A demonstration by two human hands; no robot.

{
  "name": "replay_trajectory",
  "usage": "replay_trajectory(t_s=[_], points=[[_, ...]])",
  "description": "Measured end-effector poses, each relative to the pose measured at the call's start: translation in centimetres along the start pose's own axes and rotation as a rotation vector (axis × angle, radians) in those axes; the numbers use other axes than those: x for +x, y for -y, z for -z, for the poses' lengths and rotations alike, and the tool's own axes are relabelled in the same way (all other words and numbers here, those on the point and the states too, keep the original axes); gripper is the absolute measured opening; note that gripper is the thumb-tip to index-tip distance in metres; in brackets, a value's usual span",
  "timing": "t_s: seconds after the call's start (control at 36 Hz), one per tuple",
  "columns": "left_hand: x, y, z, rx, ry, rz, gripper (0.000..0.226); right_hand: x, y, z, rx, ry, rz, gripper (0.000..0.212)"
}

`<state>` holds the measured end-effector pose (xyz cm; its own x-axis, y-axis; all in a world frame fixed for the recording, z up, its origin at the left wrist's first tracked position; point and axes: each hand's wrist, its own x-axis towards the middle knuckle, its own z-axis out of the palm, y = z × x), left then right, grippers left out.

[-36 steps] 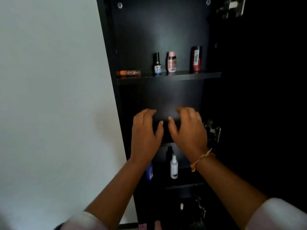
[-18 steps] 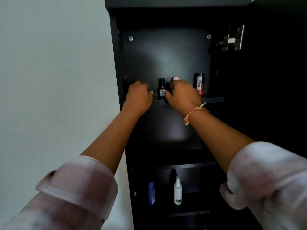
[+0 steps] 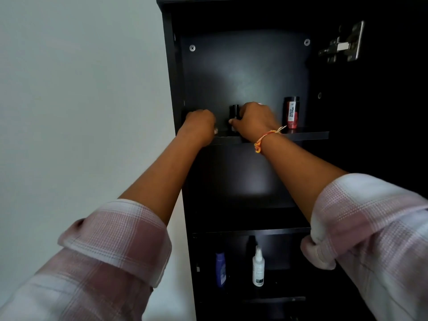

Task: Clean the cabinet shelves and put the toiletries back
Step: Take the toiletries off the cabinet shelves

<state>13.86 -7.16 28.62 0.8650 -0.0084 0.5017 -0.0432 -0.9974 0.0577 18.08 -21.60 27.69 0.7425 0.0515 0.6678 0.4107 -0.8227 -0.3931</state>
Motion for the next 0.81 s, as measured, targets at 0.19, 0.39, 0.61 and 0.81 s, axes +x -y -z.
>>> replay_trajectory(t_s=[0.19, 0.39, 0.61, 0.81], points=[[-1.2, 0.3, -1.3, -0.125, -0.165, -0.088, 0.013, -0.6, -0.4, 0.1, 0.121, -0.034, -0.022, 0.026], [-3.8, 0.0, -1.5, -0.168, -0.366, -0.259, 0.027, -2.8, -1.2, 0.9, 0.298, -0.156, -0.009, 0.025], [-8.5, -0.8, -1.4, -0.470, -0.436, -0.206, 0.027, -7.0, -2.0, 2.1, 0.487, -0.169, -0.043, 0.019], [-14.3, -1.9, -5.2, -0.666, -0.291, -0.055, 0.019, -13.4, -4.0, 0.3, 0.640, -0.068, -0.137, 0.016]])
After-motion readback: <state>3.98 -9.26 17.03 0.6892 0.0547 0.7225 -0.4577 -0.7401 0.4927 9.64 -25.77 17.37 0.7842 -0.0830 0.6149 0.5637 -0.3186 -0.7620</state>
